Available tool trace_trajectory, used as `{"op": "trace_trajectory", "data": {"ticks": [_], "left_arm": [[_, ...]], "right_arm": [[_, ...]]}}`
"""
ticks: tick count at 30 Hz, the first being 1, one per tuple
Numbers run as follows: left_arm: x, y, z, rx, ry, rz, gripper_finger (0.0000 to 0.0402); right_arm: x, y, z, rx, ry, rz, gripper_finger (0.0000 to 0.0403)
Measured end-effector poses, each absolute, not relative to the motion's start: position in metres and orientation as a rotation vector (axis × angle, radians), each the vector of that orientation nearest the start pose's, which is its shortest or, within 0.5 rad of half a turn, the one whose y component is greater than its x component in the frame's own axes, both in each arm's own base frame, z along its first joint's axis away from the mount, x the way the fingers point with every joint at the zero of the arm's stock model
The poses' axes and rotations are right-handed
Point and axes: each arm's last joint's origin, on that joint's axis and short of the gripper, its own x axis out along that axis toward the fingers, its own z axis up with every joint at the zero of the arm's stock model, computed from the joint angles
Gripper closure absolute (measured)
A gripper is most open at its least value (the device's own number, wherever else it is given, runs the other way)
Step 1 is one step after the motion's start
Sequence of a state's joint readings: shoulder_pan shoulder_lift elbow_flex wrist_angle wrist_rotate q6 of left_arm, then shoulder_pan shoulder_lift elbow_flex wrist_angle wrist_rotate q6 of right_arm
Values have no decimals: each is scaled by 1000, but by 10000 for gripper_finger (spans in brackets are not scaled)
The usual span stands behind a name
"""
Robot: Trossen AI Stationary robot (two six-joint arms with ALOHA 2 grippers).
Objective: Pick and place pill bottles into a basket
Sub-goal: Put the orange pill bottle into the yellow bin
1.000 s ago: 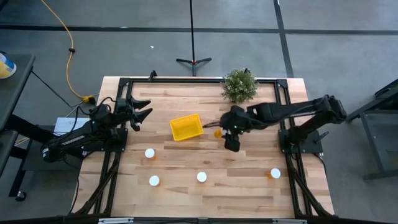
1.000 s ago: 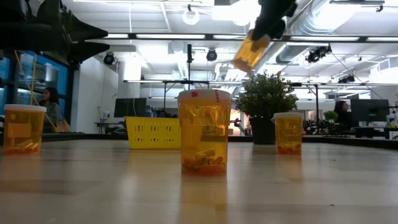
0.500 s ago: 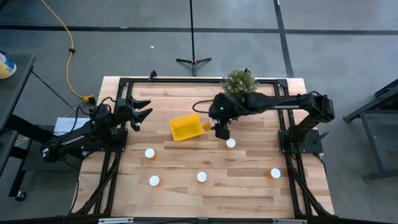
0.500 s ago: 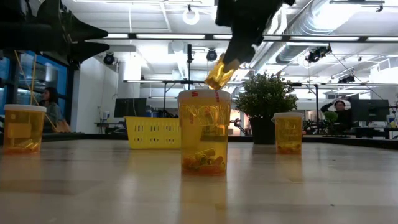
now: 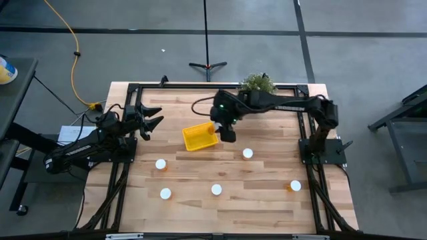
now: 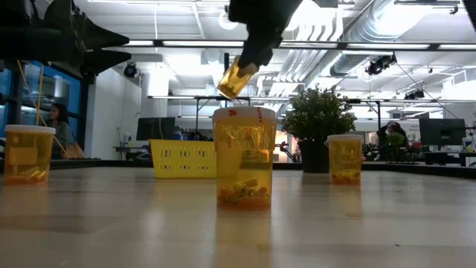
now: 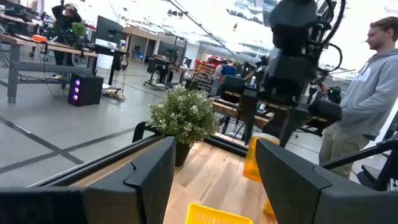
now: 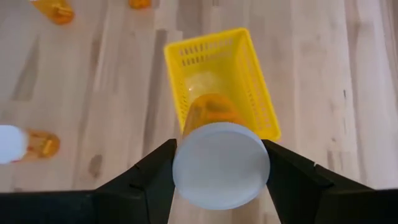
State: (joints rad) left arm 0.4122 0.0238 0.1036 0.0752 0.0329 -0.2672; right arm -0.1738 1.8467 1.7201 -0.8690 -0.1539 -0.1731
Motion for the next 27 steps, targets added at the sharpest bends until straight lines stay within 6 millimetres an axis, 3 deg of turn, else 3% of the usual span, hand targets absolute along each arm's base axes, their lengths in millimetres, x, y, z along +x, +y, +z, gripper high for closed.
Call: {"op": "trace_trajectory", "data": {"ticks": [15,27], "left_arm": [[84,36,204,-230,-198,359,143],[84,36,204,-229,-198,359,143]], "right_arm": [[444,-88,291,-63,1124,123,197],[462,-108,268,-74,1228,109,197]]}}
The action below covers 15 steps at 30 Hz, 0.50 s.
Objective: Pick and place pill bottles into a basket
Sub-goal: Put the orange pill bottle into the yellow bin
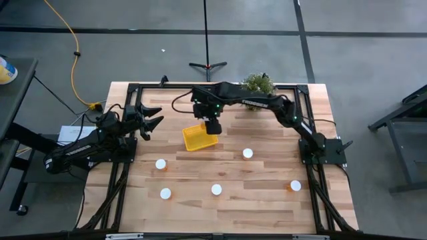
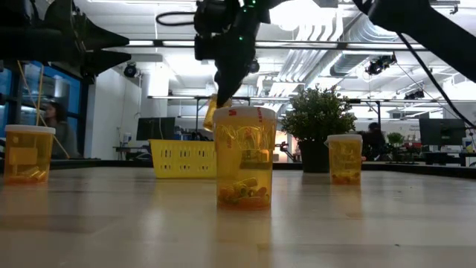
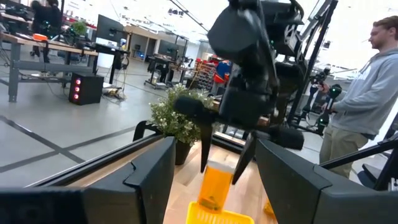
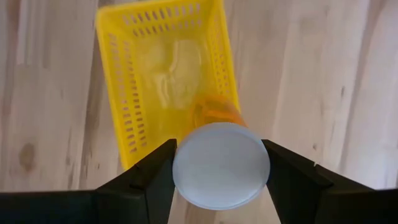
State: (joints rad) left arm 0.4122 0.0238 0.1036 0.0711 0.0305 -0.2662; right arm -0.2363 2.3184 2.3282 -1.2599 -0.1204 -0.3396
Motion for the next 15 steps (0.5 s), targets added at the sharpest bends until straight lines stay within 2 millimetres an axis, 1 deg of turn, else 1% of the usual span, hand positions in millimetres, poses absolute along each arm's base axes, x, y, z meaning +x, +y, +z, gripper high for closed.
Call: {"op": "trace_trajectory", "data": {"ticks": [4,12,15], "left_arm": [[84,36,204,-227,-198,359,143],[84,36,204,-227,-196,358,143],[84,36,203,-228,-189,359,143]], "right_arm": [[460,-108,257,-71,1274,107,197],[464,-108,252,-70,1249,113,197],[467,-108,247,-65,1247,120,197]]}}
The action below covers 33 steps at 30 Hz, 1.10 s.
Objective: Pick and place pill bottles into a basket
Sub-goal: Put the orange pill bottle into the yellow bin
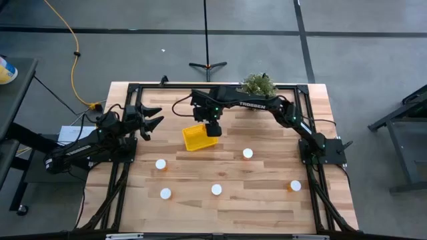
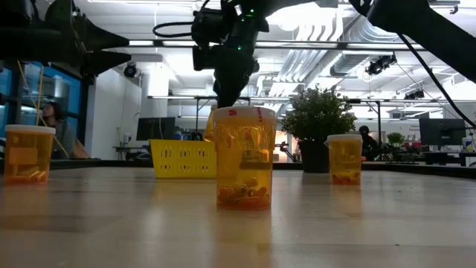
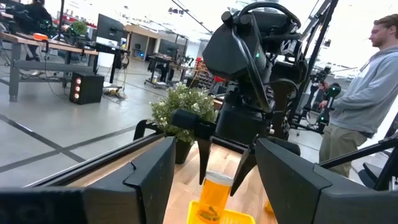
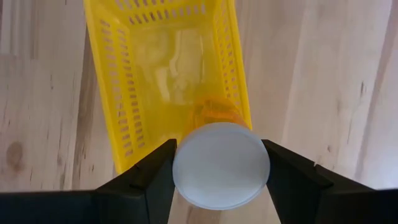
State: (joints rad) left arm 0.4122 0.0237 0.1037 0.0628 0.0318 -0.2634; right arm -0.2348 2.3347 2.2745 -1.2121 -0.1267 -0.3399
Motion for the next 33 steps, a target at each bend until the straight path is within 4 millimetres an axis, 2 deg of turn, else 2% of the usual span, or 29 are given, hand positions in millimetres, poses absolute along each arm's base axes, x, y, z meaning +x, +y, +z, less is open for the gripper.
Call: {"op": "trace_trajectory", "data": {"ticks": [7,18,33], "left_arm": [[84,36,202,-229,-184,357,143],[84,36,202,-229,-183,358,143],[84,36,202,-229,-183,359,143]], "right_arm": [[470,-100,235,-12,1279,163,197],[474,-70,234,-87,1310,173,197],[470,-67,233,-60,1365,171,190]]}}
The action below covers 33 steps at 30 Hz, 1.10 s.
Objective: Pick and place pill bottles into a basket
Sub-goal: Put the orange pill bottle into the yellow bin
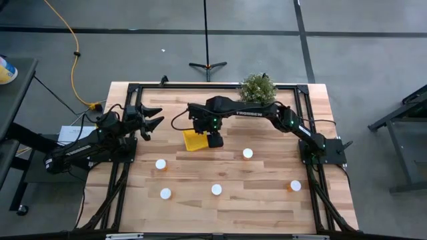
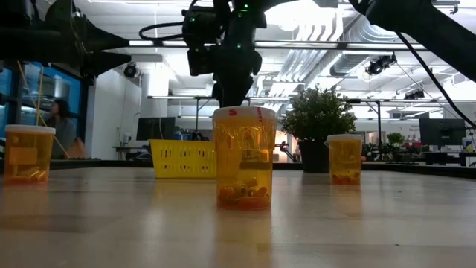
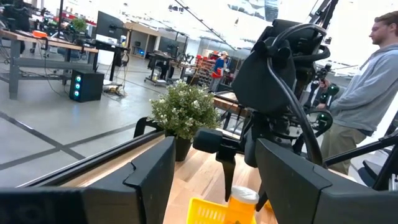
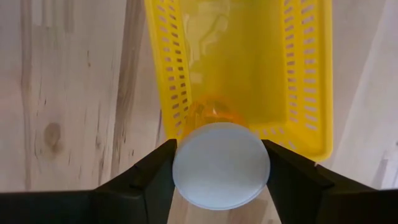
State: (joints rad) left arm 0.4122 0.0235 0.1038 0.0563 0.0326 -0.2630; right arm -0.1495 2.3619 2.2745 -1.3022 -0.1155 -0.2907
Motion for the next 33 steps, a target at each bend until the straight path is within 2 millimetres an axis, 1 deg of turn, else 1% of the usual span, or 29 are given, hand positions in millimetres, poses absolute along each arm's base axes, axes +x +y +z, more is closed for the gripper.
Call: {"op": "trace_trajectory", "data": {"ticks": [9,18,21,24,27,30,33], "left_arm": [[84,36,202,-223,-182,363,143],[84,36,202,-223,-182,362,143],[84,36,202,-222,-182,362,143],[84,36,202,-222,-182,362,143],[84,36,202,-222,-182,362,143],[84,36,202,-223,-180,362,143],[84,36,201,-228,-168,363,143]], "right_arm": [[470,-69,232,-96,1375,125,155],[469,-71,233,-95,1379,124,153],[463,-74,237,-87,1412,116,153],[449,-78,248,-28,1487,48,155],[430,-78,267,82,1566,-31,154],[419,-75,288,152,1519,-104,153],[409,-61,313,164,1460,-119,155]]}}
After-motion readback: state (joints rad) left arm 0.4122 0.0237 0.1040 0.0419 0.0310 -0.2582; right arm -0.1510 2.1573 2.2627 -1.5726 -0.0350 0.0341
